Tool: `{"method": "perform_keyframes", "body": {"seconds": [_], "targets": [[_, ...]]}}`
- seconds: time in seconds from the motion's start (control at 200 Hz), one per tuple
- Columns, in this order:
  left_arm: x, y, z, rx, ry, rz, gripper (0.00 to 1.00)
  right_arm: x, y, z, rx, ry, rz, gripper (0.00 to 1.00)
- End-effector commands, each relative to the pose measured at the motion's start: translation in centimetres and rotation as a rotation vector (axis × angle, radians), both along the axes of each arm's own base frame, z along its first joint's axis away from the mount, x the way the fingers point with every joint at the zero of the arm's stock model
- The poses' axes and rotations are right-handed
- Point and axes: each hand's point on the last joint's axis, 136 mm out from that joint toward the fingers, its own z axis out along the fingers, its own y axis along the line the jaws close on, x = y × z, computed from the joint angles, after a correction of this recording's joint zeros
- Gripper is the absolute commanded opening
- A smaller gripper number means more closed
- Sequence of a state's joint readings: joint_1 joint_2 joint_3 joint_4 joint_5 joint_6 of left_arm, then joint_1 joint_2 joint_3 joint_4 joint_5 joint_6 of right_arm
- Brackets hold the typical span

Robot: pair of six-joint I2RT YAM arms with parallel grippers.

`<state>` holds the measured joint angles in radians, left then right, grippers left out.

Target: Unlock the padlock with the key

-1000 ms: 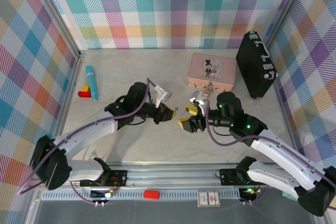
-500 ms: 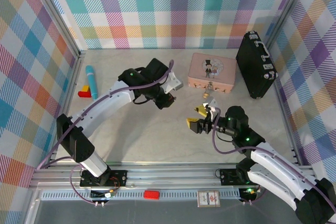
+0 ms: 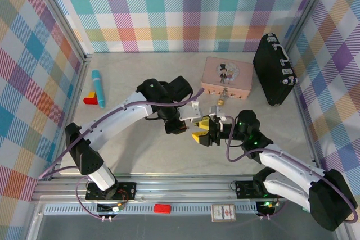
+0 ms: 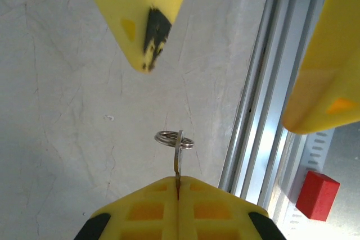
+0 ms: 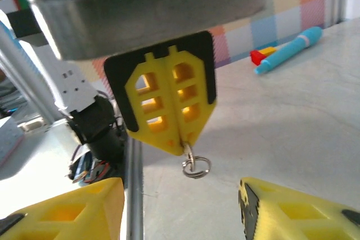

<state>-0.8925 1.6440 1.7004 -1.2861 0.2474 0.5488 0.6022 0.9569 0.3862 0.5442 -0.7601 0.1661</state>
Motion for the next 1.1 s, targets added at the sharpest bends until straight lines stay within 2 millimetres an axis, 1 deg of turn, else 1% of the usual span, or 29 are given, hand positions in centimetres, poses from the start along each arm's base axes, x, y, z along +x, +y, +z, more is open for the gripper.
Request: {"method": "perform_keyframes", "body": {"seconds": [0.0, 0.13, 0.295, 0.45, 0.69, 0.875, 1.095], "targets": [[-1.4, 0.0, 0.9, -0.049, 0.023, -0.061, 0.0, -1.6, 0.2, 1.5, 0.046, -0.042, 0.103, 0.55], [-2.1, -0.3, 1.2, -0.085, 0.041, -0.08, 0.0, -1.9, 0.2, 1.7, 0.048, -0.037, 0.123, 0.53], [-2.3, -0.1, 0.8, -0.069, 0.051, -0.075, 0.0, -2.2, 0.7, 2.3, 0.047, -0.037, 0.146, 0.5], [-2.9, -0.3, 1.0, -0.085, 0.051, -0.088, 0.0, -1.9, 1.0, 2.2, 0.041, -0.03, 0.145, 0.47], [-3.2, -0.5, 1.6, -0.103, 0.037, -0.102, 0.0, -2.3, 1.6, 1.9, 0.035, -0.019, 0.172, 0.41], [-3.1, -0.5, 1.6, -0.096, 0.036, -0.101, 0.0, -2.6, 2.0, 2.0, 0.035, -0.013, 0.191, 0.35], [-3.2, -0.5, 1.6, -0.096, 0.034, -0.101, 0.0, -2.6, 2.1, 1.9, 0.028, -0.005, 0.2, 0.23]]}}
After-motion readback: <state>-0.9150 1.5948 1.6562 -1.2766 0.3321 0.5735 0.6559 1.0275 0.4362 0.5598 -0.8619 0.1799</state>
